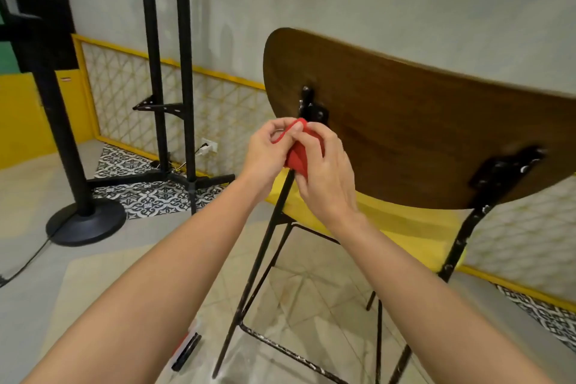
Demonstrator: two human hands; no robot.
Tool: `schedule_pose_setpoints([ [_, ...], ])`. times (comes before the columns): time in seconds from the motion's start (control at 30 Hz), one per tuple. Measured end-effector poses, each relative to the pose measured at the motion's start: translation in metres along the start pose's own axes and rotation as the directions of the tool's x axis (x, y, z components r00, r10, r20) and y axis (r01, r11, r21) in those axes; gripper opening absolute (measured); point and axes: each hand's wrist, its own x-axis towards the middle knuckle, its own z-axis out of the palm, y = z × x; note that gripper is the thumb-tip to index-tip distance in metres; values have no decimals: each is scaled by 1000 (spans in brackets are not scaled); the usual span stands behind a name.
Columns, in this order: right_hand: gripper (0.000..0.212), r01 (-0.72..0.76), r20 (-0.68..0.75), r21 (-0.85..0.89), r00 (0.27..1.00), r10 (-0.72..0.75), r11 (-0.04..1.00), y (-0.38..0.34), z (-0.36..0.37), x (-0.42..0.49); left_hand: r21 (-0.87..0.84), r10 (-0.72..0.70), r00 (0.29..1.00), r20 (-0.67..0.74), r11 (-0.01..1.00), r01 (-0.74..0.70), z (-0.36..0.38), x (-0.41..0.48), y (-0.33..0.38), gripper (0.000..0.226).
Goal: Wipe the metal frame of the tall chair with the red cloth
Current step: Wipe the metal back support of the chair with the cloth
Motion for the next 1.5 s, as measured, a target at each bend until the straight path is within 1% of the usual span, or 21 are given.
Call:
schedule_pose_setpoints([
  [0.1,49,108,-49,-91,992,-113,990,7,-6,19,-61,24,999,-45,998,-27,3,9,5,9],
  [0.17,39,162,-71,-124,983,-172,979,13,-9,30,-98,17,998,-68,995,-23,4,14,10,14],
  [0.3,32,216,-100,-176,967,-236,960,17,-14,53,-82,12,993,-118,996,-22,5,21,24,26],
  [0.4,31,250,-93,-285,954,-286,925,14,-15,71,-29,3,979,-203,1000,-9,1,24,30,28],
  [0.5,32,308,-1,-452,938,-346,837,15,-15,77,7,-4,973,-231,1000,6,-3,28,28,31],
  [0.63,37,349,169,-612,935,-313,710,17,-12,70,33,-26,981,-194,999,33,-4,32,25,33],
  [0.73,36,408,250,-649,912,-326,642,13,-11,66,52,-44,983,-178,997,54,-3,36,24,33],
  [0.8,38,468,332,-661,884,-330,587,13,-11,62,59,-48,983,-180,996,60,-2,38,22,32],
  [0.87,39,510,399,-653,860,-319,560,12,-12,58,93,-34,983,-183,994,52,-2,39,19,31],
  [0.93,40,508,396,-664,861,-319,548,11,-14,61,114,-18,983,-182,993,39,-4,41,17,27],
  [1.03,42,441,323,-698,897,-302,564,9,-19,74,117,-4,986,-168,993,24,-7,46,18,19],
  [1.13,46,407,288,-705,913,-290,581,12,-21,77,102,-3,986,-166,995,20,-7,50,20,24],
  [1.23,46,437,311,-684,899,-308,584,14,-19,68,105,-5,986,-164,994,23,-5,49,21,31],
  [1.33,48,495,378,-666,869,-319,559,17,-16,59,117,-10,989,-149,993,27,-3,47,20,27],
  [1.43,45,440,307,-671,898,-316,597,19,-16,61,136,-1,991,-131,991,19,-4,48,17,20],
  [1.5,42,361,221,-673,931,-290,645,19,-19,66,124,-3,992,-125,992,19,-5,50,14,25],
])
